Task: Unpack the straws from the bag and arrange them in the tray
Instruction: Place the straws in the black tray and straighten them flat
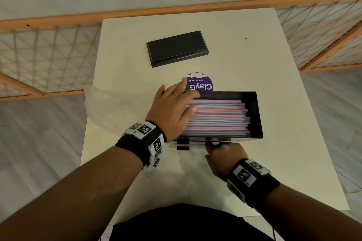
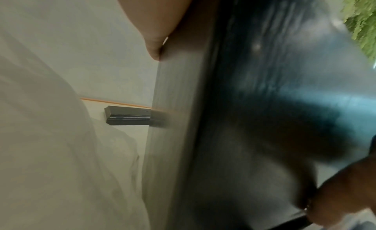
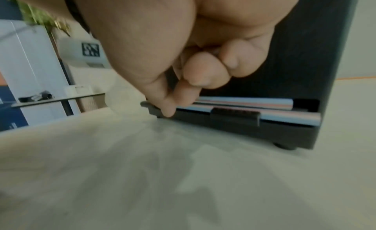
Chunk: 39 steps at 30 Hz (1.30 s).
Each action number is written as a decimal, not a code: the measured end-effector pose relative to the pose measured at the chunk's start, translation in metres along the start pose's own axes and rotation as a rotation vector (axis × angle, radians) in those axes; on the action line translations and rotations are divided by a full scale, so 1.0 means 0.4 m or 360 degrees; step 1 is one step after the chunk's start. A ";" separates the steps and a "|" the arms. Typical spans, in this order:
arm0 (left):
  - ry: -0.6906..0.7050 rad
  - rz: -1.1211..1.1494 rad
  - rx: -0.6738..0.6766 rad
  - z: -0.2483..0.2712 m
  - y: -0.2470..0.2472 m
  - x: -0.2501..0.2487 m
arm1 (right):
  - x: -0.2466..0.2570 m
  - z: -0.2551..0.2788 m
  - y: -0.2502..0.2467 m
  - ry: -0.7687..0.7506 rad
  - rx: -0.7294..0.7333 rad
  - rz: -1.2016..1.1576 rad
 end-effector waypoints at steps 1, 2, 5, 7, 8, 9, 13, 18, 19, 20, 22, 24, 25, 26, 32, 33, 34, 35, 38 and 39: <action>-0.0007 0.0012 0.0009 0.001 -0.001 -0.002 | 0.001 -0.016 0.005 0.0012 0.0032 0.0050; -0.0014 0.0015 0.0018 0.001 -0.001 -0.002 | 0.003 -0.028 0.006 0.0021 0.0064 0.0088; -0.0020 0.0025 0.0023 0.003 -0.003 -0.001 | 0.017 -0.037 0.004 -0.0007 0.0148 0.0179; -0.0026 0.0039 0.0017 0.004 -0.004 -0.001 | 0.015 -0.028 -0.013 -0.0006 0.0156 0.0185; -0.0031 0.0044 0.0012 0.004 -0.005 -0.001 | 0.014 -0.021 -0.025 -0.0008 0.0164 0.0139; -0.0038 0.0049 0.0007 0.005 -0.005 -0.001 | 0.015 -0.012 -0.043 -0.0025 0.0131 0.0073; -0.0052 0.0176 -0.0004 0.004 -0.004 0.007 | -0.009 0.060 -0.149 -0.0015 -0.0156 0.0019; -0.0120 0.0648 0.0019 0.003 -0.028 0.004 | -0.081 0.116 -0.270 0.0164 -0.0529 0.0008; -0.0165 0.0764 0.0044 0.000 -0.029 0.005 | -0.096 0.109 -0.281 0.0210 -0.0545 0.0003; -0.0207 0.0889 0.0053 -0.003 -0.030 0.012 | -0.108 0.093 -0.284 0.0243 -0.0530 -0.0033; -0.0303 0.1194 -0.0011 -0.011 -0.043 0.031 | -0.109 0.059 -0.296 0.0237 -0.0470 -0.0070; -0.0361 0.1315 -0.0098 -0.012 -0.065 0.043 | -0.101 0.029 -0.298 0.0213 -0.0415 -0.0035; -0.0359 0.1259 -0.0120 -0.007 -0.076 0.040 | -0.104 0.016 -0.296 0.0227 -0.0397 -0.0053; -0.0347 0.1174 -0.0142 -0.002 -0.081 0.040 | -0.108 0.015 -0.295 0.0230 -0.0429 -0.0097; -0.0238 0.0500 0.0041 0.018 -0.021 0.042 | -0.052 0.094 -0.304 -0.0050 -0.0788 -0.0281; -0.0253 0.0504 -0.0009 0.018 -0.020 0.045 | -0.028 0.091 -0.280 -0.0102 -0.0669 -0.0216; -0.0240 0.0489 -0.0066 0.019 -0.022 0.046 | -0.002 0.076 -0.237 -0.0149 -0.0449 -0.0149; -0.0199 0.0461 -0.0104 0.021 -0.022 0.043 | 0.012 0.059 -0.178 -0.0149 -0.0166 -0.0068; -0.0112 0.0400 -0.0112 0.026 -0.023 0.038 | 0.016 0.013 -0.051 -0.0078 0.0241 0.0085; -0.0109 0.0416 -0.0096 0.027 -0.022 0.040 | 0.016 0.001 -0.034 -0.0066 0.0281 0.0124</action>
Point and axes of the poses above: each hand's wrist, its own z-axis away from the middle knuckle, its own y-axis out of the palm, x = y × z, the point moved 8 cm from there along -z, towards the middle knuckle, and after that the axes turned 12 degrees about z, right-handed, at the moved point
